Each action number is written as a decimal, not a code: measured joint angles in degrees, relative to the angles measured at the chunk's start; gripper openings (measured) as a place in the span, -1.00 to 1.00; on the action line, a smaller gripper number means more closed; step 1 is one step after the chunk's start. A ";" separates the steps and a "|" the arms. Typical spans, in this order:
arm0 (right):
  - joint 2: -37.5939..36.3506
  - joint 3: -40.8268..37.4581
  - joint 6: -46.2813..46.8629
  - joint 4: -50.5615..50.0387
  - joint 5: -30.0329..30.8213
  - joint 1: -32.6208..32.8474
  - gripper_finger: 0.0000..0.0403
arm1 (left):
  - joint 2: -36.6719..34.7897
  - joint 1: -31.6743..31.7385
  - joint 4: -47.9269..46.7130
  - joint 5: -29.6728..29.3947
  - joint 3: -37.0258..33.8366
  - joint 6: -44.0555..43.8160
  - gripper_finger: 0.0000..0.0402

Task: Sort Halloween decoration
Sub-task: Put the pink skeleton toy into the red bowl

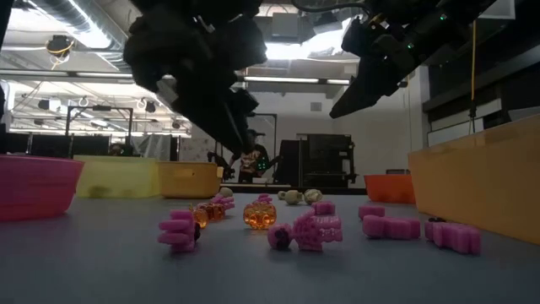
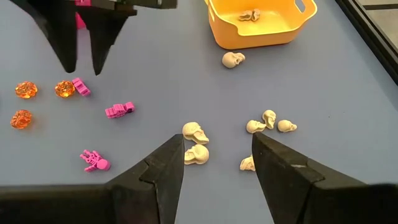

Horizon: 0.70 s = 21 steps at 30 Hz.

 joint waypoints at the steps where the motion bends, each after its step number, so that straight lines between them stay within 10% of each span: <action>1: 0.00 0.00 0.00 0.00 0.00 -0.01 -0.08 | 0.00 -0.47 0.38 -0.01 -0.30 -2.20 -0.33; 21: 0.00 0.00 0.00 -0.02 -0.01 0.00 -0.08 | -0.02 -8.90 9.33 -15.42 -6.71 -25.48 -0.33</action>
